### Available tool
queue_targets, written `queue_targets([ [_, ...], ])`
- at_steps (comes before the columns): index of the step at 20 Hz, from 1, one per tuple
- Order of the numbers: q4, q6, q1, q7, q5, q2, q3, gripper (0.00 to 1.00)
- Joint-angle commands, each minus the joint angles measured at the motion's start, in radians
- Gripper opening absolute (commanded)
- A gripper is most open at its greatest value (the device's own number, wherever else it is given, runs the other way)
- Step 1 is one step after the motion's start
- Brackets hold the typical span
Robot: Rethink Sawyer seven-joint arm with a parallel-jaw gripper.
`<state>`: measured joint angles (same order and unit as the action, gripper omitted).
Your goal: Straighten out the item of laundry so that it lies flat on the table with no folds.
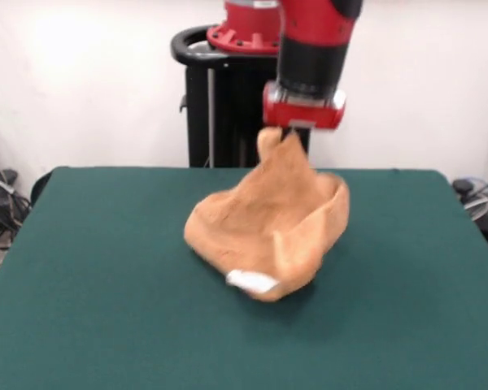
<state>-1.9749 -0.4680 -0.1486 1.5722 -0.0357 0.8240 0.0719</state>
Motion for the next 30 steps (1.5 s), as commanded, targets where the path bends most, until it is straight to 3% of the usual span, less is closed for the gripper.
queue_targets([
  [1, -0.068, -0.24, 0.089, 0.234, 0.101, 0.242, -0.011, 0.0],
  [6, -0.086, -0.385, 0.116, 0.226, 0.123, 0.352, 0.029, 0.0],
  [9, -0.033, -0.481, 0.09, 0.168, 0.099, 0.375, 0.038, 0.0],
  [13, 0.065, -0.488, 0.005, 0.082, 0.058, 0.307, 0.002, 0.0],
  [20, 0.241, -0.394, -0.128, -0.041, -0.021, 0.146, -0.078, 0.0],
  [30, 0.343, -0.199, -0.274, -0.145, -0.14, 0.016, -0.18, 0.0],
])
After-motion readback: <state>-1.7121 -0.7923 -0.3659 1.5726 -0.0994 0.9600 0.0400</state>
